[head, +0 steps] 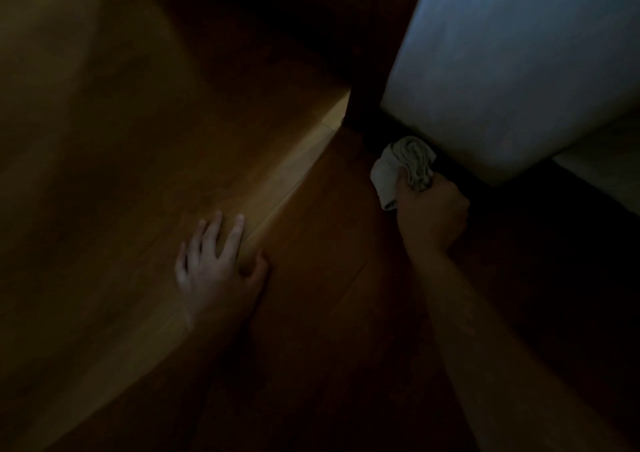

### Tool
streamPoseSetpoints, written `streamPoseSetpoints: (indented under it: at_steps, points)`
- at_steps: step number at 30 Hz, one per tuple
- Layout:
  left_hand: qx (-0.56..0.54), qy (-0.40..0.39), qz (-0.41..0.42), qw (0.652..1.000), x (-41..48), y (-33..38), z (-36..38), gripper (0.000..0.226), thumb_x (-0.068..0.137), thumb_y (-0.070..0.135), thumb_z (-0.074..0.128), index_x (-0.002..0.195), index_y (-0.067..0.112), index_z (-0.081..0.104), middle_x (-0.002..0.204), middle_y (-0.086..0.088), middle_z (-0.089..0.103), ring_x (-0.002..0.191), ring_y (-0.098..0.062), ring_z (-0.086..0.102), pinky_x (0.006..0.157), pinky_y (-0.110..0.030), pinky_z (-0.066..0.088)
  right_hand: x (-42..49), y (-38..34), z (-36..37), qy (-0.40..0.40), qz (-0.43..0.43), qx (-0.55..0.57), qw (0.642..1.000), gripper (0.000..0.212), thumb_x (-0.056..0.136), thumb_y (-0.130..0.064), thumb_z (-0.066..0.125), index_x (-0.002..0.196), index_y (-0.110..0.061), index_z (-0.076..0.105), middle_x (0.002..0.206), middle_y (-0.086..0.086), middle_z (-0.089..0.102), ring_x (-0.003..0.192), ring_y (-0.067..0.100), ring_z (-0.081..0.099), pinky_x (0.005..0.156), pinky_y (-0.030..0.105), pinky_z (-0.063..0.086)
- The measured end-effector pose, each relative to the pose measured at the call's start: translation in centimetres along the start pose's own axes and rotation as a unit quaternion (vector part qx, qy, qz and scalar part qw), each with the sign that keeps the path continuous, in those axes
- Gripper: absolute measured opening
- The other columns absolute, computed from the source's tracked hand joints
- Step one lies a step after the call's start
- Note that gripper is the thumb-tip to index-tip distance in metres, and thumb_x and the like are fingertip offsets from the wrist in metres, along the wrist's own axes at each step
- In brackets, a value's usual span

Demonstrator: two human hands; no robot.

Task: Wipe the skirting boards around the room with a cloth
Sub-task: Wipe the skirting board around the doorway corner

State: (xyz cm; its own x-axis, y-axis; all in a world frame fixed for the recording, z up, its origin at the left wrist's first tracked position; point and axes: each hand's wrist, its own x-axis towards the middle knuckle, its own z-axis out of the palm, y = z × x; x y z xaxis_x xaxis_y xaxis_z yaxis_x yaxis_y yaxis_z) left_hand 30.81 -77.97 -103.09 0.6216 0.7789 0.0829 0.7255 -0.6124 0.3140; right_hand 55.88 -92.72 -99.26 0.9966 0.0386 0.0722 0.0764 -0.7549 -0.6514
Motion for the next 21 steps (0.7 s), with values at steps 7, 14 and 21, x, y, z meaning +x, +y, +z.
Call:
streamPoseSetpoints:
  at_steps: [7, 14, 21]
  points:
    - [0.000, 0.000, -0.003, 1.000, -0.1, 0.0, 0.1, 0.068, 0.088, 0.049, 0.065, 0.150, 0.032, 0.042, 0.159, -0.006, 0.036, 0.148, -0.029, 0.028, 0.115, -0.060, 0.021, -0.3, 1.0, -0.3, 0.011, 0.014, 0.012, 1.000, 0.034, 0.085, -0.048, 0.068, 0.065, -0.025, 0.052, 0.058, -0.019, 0.042, 0.052, -0.004, 0.042, 0.045, 0.015, 0.031]
    - [0.007, 0.004, 0.002, 1.000, 0.0, -0.1, 0.3, 0.074, 0.085, 0.047, 0.070, 0.150, 0.031, 0.041, 0.159, -0.007, 0.037, 0.147, -0.029, 0.029, 0.115, -0.061, 0.023, 0.0, 1.5, -0.3, 0.013, -0.001, 0.006, 1.000, 0.030, 0.085, -0.043, 0.070, 0.070, -0.019, 0.060, 0.059, -0.016, 0.041, 0.051, -0.004, 0.039, 0.046, 0.015, 0.029]
    - [0.005, 0.003, -0.004, 1.000, 0.0, 0.2, 0.0, 0.071, 0.084, 0.046, 0.070, 0.149, 0.029, 0.046, 0.157, -0.007, 0.040, 0.147, -0.030, 0.031, 0.114, -0.060, 0.024, -0.1, 1.4, -0.3, 0.016, -0.011, -0.004, 1.000, 0.034, 0.086, -0.047, 0.067, 0.065, -0.024, 0.053, 0.062, -0.008, 0.052, 0.056, 0.011, 0.054, 0.048, 0.016, 0.033]
